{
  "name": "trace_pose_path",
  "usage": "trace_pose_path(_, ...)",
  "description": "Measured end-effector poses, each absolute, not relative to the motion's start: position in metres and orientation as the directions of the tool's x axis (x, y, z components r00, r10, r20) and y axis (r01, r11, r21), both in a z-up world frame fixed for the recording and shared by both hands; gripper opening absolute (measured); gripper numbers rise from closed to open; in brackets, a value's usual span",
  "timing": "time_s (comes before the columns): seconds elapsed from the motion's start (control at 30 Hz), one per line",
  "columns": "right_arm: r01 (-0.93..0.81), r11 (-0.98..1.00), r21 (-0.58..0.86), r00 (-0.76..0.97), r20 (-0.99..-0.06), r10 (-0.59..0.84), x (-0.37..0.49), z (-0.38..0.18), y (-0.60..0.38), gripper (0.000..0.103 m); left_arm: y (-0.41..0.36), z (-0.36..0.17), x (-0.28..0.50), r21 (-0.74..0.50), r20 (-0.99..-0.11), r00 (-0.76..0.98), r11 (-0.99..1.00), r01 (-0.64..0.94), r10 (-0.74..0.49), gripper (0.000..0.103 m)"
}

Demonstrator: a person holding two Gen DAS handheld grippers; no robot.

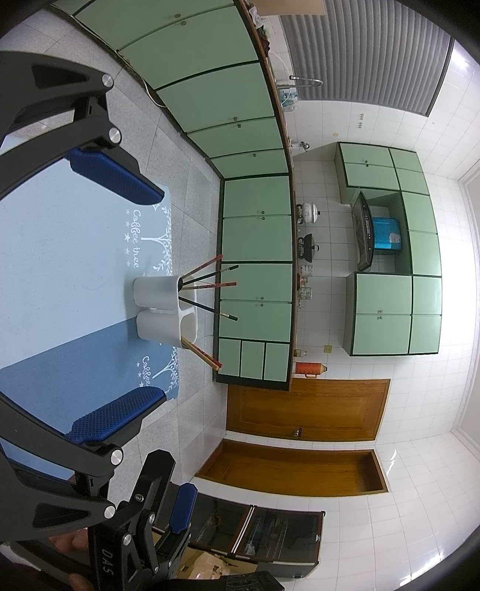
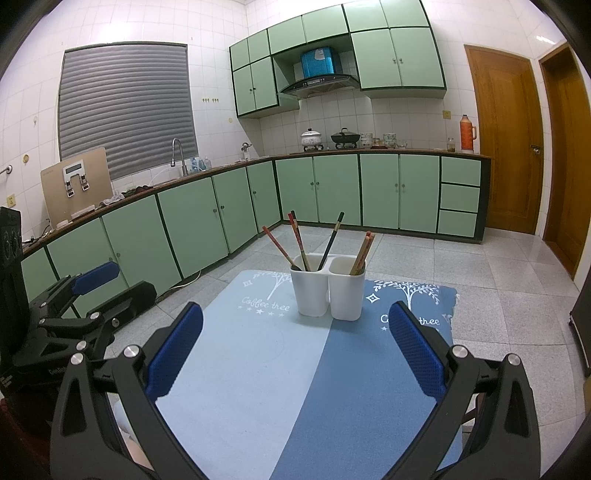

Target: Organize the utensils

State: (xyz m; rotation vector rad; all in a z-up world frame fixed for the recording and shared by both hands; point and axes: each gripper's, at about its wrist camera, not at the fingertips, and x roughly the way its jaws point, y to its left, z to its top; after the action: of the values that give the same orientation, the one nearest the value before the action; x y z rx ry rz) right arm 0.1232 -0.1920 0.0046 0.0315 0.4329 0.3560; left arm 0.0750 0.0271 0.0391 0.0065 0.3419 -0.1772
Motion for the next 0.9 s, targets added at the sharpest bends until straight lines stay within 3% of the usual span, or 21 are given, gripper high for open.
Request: trace_pose_path(0.9, -0.331, 0.938, 0.106, 0.846, -0.408, 0.344, 0.1242, 0.0034, -0.1917, 0.098, 0.0281, 0.0385, 0.0747, -0.025, -0.338, 0.926, 0.985, 0.171, -0.169, 0.097)
